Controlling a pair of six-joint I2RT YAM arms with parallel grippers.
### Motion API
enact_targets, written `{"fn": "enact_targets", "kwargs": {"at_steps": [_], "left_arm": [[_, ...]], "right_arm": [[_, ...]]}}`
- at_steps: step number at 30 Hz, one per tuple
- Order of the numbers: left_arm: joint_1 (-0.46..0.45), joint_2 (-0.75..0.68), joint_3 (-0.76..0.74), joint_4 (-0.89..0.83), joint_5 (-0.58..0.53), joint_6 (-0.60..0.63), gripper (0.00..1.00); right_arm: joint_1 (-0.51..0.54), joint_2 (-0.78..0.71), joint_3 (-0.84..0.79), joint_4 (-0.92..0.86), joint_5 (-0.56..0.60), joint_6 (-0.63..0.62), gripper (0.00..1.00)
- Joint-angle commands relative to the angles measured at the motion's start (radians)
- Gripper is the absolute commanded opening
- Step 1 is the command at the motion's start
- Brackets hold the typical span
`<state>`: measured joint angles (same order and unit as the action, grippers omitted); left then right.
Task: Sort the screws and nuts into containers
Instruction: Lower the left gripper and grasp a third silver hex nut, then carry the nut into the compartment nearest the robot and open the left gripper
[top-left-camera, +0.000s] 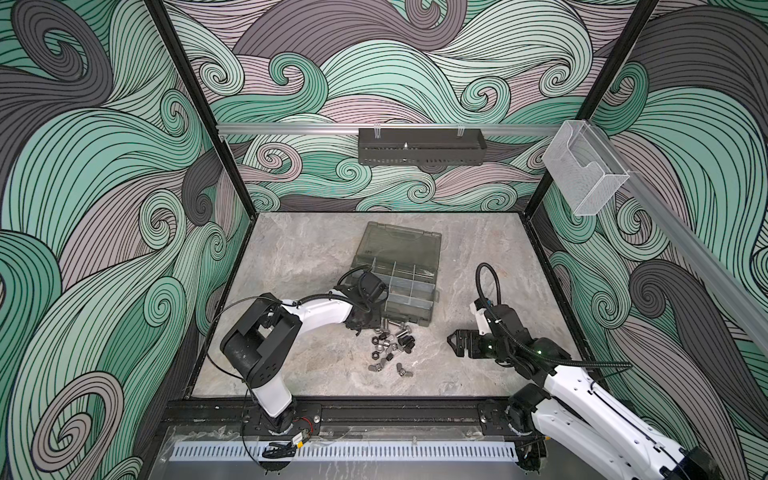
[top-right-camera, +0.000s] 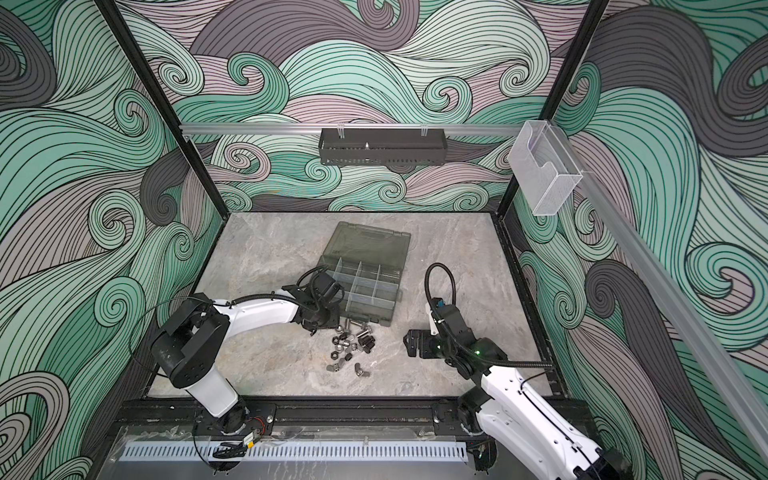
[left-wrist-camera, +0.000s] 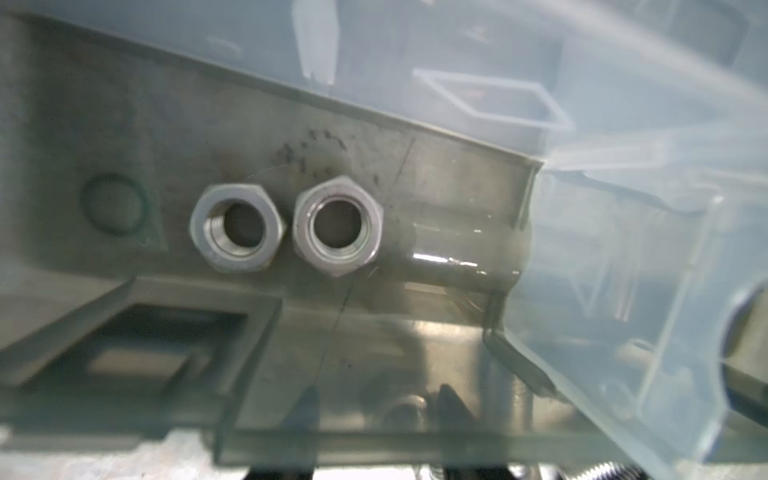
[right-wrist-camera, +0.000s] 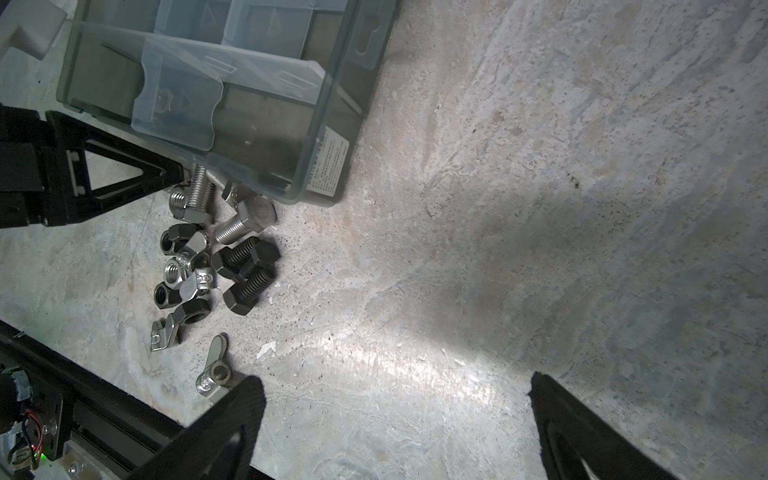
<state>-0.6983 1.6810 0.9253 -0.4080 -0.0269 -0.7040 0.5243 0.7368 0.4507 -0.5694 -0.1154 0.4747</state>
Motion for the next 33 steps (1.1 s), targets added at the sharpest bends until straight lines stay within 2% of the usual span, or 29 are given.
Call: {"fn": "enact_targets", "kwargs": {"at_steps": [1,3,10,20,28,33], "left_arm": [[-0.010,0.019,0.018,-0.041,-0.041,-0.011,0.42],[-0.011,0.014,0.008,-0.041,-0.048,-0.015,0.38],[-0.017,-0.027,-0.044,-0.042,-0.070,-0.030,0.33],[-0.020,-0.110,-0.104,-0.047,-0.097,-0.041,0.29],[-0.020,-0.231,-0.047,-0.123,-0.085,-0.013,0.29],[-0.020,-0.295,-0.012,-0.100,-0.128,0.030,0.29]], "right_arm": [[0.006,-0.021,-0.016,0.013,-0.003,-0.010,0.99],[0.006,-0.028,-0.018,0.013,-0.006,-0.009,0.99],[0.006,-0.017,-0.017,0.015,-0.013,-0.011,0.99],[0.006,-0.043,-0.021,0.001,-0.020,0.000,0.99],[0.006,-0.077,-0.034,0.003,-0.014,0.005,0.99],[0.006,-0.073,-0.035,0.005,-0.017,0.003,0.99]]}}
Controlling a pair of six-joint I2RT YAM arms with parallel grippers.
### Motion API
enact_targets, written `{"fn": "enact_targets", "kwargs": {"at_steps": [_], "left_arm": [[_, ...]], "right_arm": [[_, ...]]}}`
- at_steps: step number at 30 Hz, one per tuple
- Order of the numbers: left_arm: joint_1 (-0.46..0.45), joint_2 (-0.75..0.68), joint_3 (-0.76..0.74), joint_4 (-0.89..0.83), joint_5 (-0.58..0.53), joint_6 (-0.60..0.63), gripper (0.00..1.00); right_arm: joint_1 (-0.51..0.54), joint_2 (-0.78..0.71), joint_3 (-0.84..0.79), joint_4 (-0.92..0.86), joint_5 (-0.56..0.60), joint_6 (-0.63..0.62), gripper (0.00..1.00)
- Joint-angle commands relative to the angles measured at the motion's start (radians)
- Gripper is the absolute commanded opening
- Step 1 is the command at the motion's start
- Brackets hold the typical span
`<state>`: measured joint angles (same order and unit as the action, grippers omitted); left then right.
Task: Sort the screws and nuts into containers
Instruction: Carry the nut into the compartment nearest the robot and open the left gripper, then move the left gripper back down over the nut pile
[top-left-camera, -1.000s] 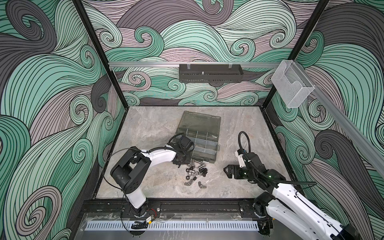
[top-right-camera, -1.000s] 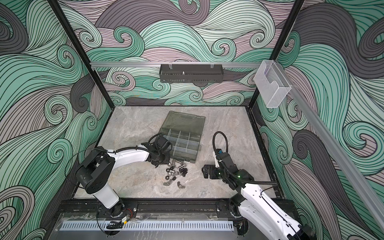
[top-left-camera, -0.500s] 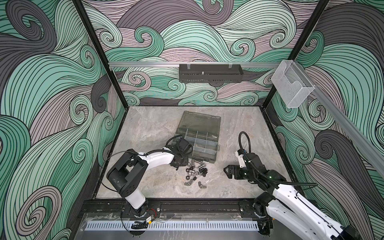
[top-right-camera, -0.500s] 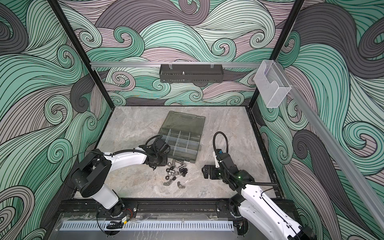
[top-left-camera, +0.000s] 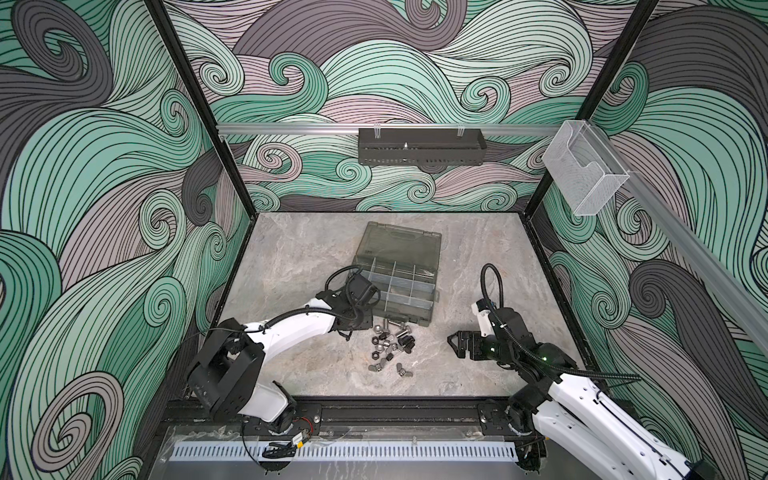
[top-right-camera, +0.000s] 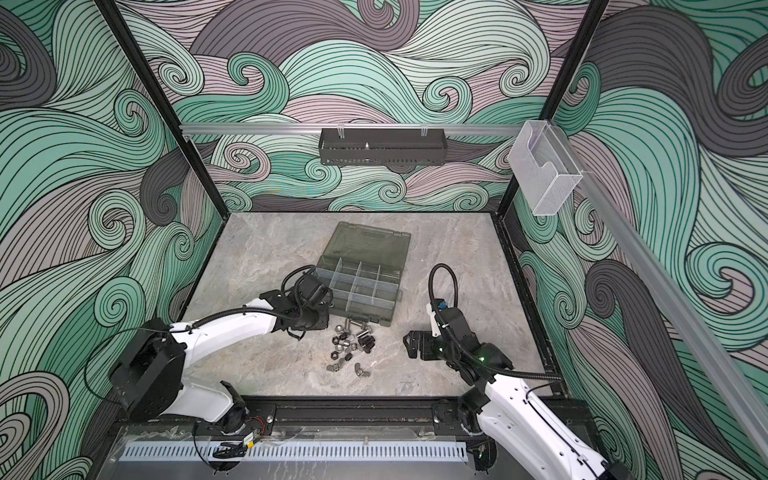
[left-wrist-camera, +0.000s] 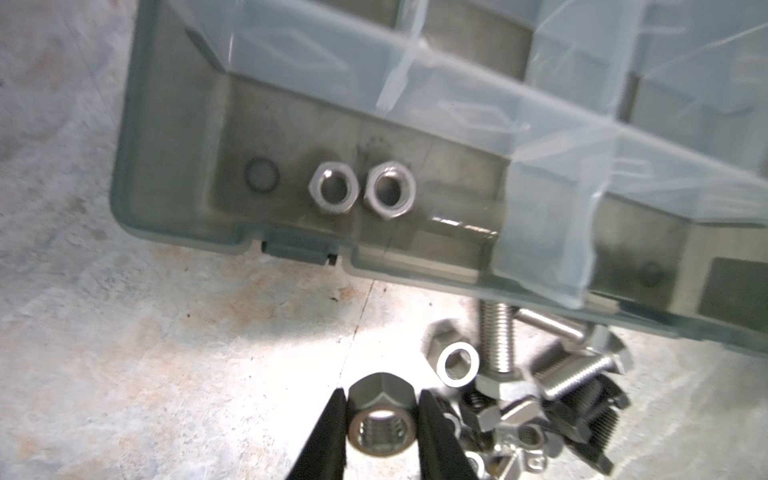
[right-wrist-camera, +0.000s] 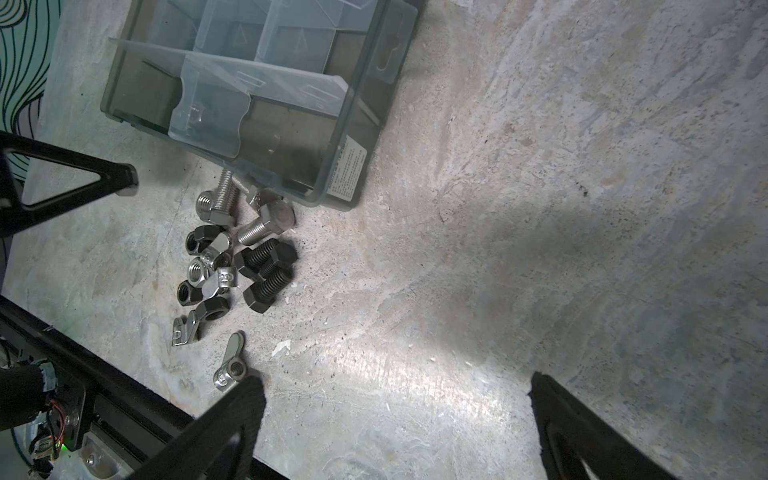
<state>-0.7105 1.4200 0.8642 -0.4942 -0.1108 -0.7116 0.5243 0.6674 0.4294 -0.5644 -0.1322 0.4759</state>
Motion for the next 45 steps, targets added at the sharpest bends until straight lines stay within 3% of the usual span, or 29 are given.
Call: {"fn": "enact_targets", "kwargs": {"at_steps": [1,9,17,19,21,24,45], "left_arm": [[-0.007,-0.032,0.063,-0.014,-0.056,0.053,0.29],[0.005,0.115,0.214,-0.023,-0.079,0.162,0.29],[0.028,0.251,0.277,0.002,-0.070,0.159,0.29],[0.032,0.260,0.278,0.009,-0.066,0.159,0.34],[0.031,0.265,0.280,0.010,-0.064,0.161,0.43],[0.033,0.267,0.277,0.004,-0.061,0.164,0.48],[0.032,0.139,0.171,-0.019,0.019,0.106,0.50]], "right_arm": [[0.006,-0.003,-0.015,0.004,0.000,0.002,0.99],[0.006,0.003,0.011,-0.025,0.000,0.007,0.99],[0.006,-0.014,0.009,-0.028,-0.004,0.007,0.99],[0.006,-0.007,0.012,-0.033,0.000,0.010,0.99],[0.006,-0.008,0.014,-0.036,0.009,0.013,0.99],[0.006,-0.016,0.012,-0.041,0.011,0.018,1.00],[0.006,-0.035,-0.003,-0.048,0.019,0.038,0.99]]}}
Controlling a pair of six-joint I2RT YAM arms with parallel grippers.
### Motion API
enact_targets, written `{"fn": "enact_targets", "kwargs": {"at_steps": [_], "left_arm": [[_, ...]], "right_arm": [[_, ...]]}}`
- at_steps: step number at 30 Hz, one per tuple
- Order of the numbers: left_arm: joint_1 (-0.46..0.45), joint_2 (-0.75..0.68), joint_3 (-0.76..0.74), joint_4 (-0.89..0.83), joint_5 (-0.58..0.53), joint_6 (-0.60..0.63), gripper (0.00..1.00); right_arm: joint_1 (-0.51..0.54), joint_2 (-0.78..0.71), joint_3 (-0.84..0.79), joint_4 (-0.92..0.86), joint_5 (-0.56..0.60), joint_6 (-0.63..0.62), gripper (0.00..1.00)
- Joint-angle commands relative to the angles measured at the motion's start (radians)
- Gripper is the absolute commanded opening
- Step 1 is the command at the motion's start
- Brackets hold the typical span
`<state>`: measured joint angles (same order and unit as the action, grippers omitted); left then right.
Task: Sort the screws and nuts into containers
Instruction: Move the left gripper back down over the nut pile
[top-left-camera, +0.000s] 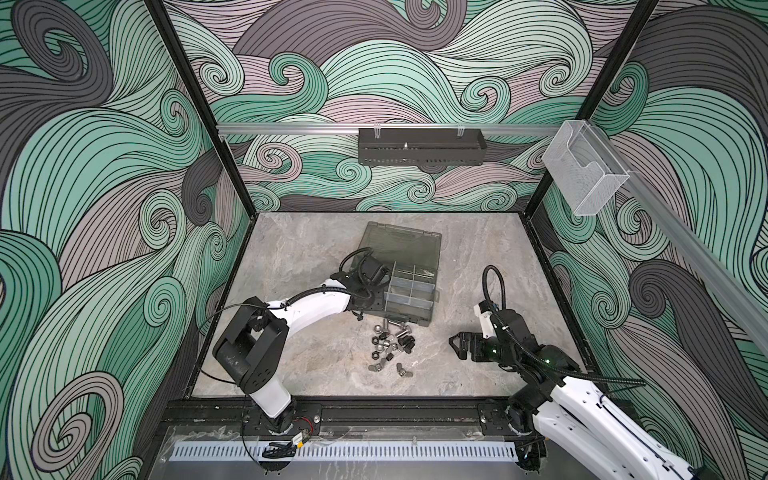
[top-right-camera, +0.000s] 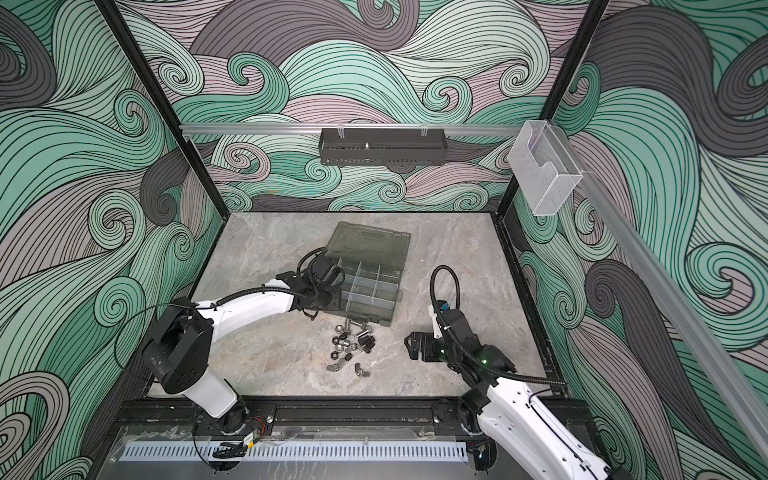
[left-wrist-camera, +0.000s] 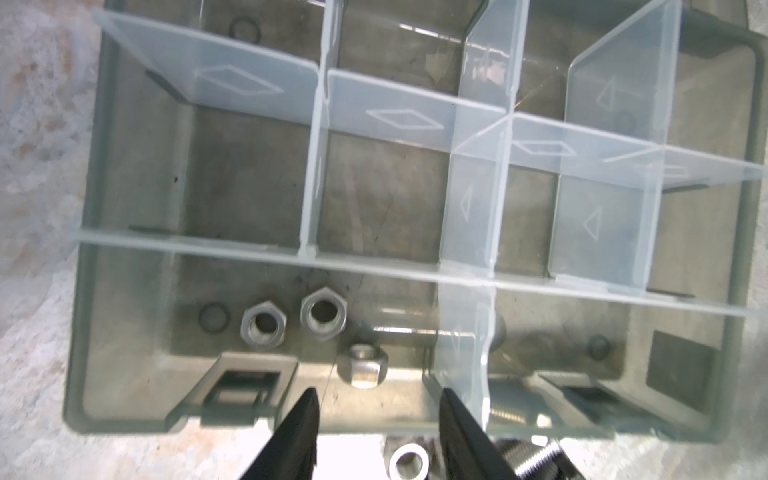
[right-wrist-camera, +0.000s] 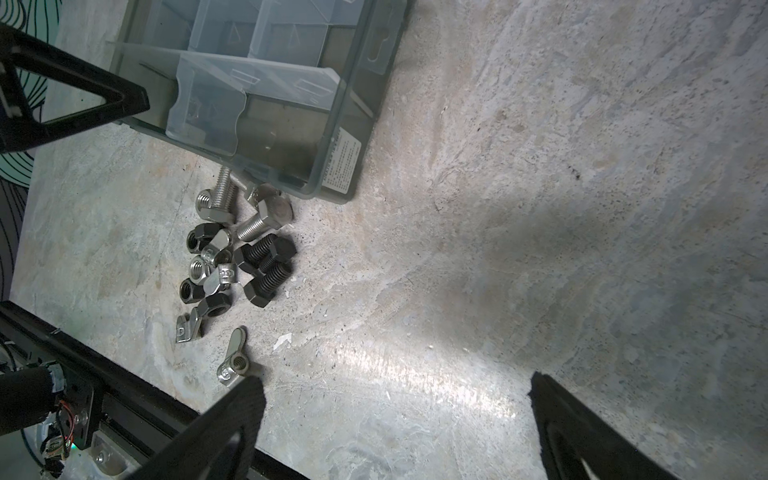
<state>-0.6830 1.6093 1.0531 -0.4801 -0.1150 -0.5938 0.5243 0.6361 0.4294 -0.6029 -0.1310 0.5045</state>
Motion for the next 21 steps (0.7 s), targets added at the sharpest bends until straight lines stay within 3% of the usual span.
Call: {"fn": "enact_targets", "kwargs": {"at_steps": [1,11,21], "left_arm": [[0.005,-0.061,-0.027,-0.038,0.028,-0.012,0.50],[-0.006,-0.163,-0.163,-0.017,0.081,-0.050,0.51],[-0.027,-0.120,-0.197,0.034,0.112,-0.070,0.51]], "right_arm": [[0.006,-0.003,-0.004,-0.009,0.019,0.011,0.99],[0.006,0.017,-0.001,-0.004,0.024,0.008,0.99],[0.006,0.012,-0.006,-0.006,0.033,0.016,0.99]]}}
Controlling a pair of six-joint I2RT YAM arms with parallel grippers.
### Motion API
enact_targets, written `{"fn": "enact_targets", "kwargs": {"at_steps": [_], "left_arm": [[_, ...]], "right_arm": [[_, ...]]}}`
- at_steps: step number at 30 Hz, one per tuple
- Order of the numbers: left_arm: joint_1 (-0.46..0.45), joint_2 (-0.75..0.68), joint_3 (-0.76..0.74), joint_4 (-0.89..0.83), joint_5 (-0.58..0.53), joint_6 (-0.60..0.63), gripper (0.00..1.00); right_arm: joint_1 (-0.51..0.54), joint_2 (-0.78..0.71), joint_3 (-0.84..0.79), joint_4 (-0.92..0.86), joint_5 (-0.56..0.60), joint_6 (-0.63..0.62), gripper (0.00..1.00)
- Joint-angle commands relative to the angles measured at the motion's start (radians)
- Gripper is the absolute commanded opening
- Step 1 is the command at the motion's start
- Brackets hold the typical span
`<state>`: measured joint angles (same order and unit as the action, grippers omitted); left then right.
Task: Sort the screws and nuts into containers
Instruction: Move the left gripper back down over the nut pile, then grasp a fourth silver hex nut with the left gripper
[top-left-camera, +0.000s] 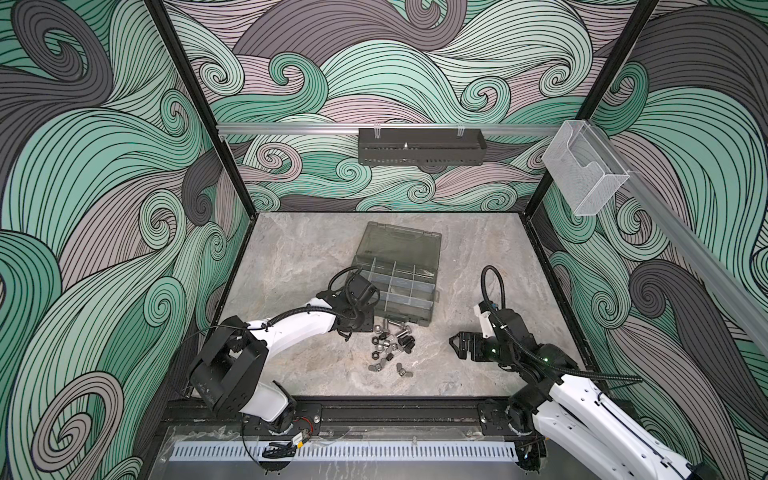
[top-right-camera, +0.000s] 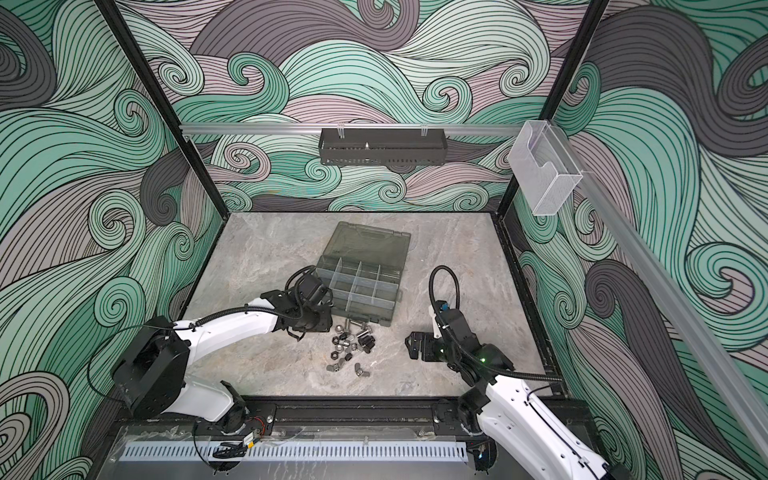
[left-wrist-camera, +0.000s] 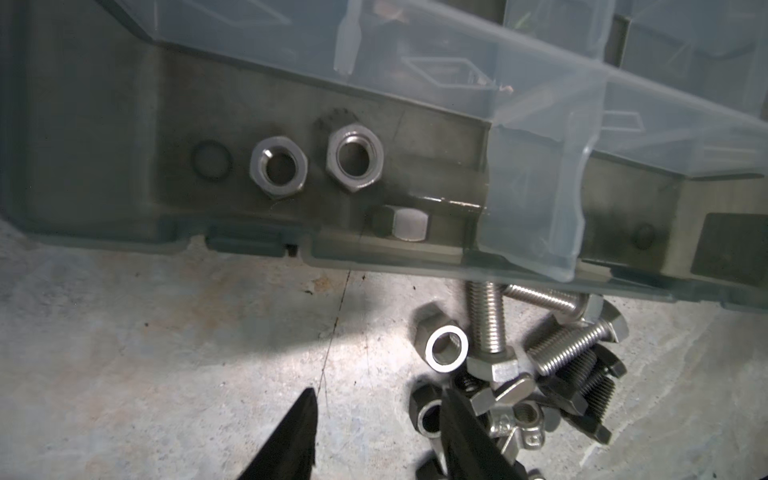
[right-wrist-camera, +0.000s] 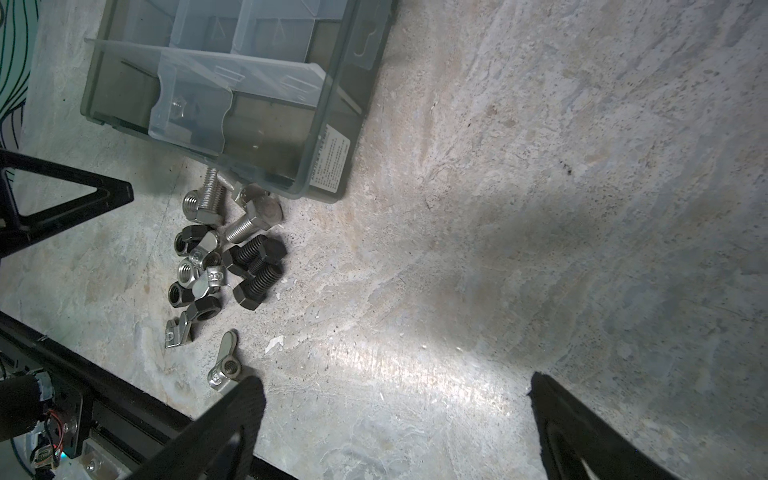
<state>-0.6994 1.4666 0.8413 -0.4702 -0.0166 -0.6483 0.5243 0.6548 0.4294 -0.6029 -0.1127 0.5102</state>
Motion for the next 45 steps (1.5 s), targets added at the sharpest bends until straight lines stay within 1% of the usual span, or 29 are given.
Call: {"fn": "enact_targets", "kwargs": {"at_steps": [1,13,24,32,39,45], "left_arm": [[-0.013,0.035,0.021,0.023,0.015,-0.013,0.51],[-0.049,0.122,0.065,0.045,0.030,0.000,0.52],[-0.058,0.193,0.099,0.064,0.047,0.003,0.52],[-0.066,0.227,0.117,0.052,0.037,0.014,0.52],[-0.069,0.249,0.127,0.020,0.013,0.022,0.49],[-0.071,0.245,0.115,0.004,-0.011,0.036,0.43]], "right_arm": [[0.006,-0.006,-0.005,-0.005,0.013,0.010,0.99],[0.006,-0.008,-0.007,-0.006,0.017,0.012,0.99],[0.006,-0.004,-0.012,0.000,0.016,0.013,0.99],[0.006,-0.002,-0.006,-0.001,0.015,0.008,0.99],[0.006,-0.003,-0.006,-0.001,0.017,0.007,0.99],[0.006,-0.022,-0.014,-0.002,0.032,0.014,0.99]]}}
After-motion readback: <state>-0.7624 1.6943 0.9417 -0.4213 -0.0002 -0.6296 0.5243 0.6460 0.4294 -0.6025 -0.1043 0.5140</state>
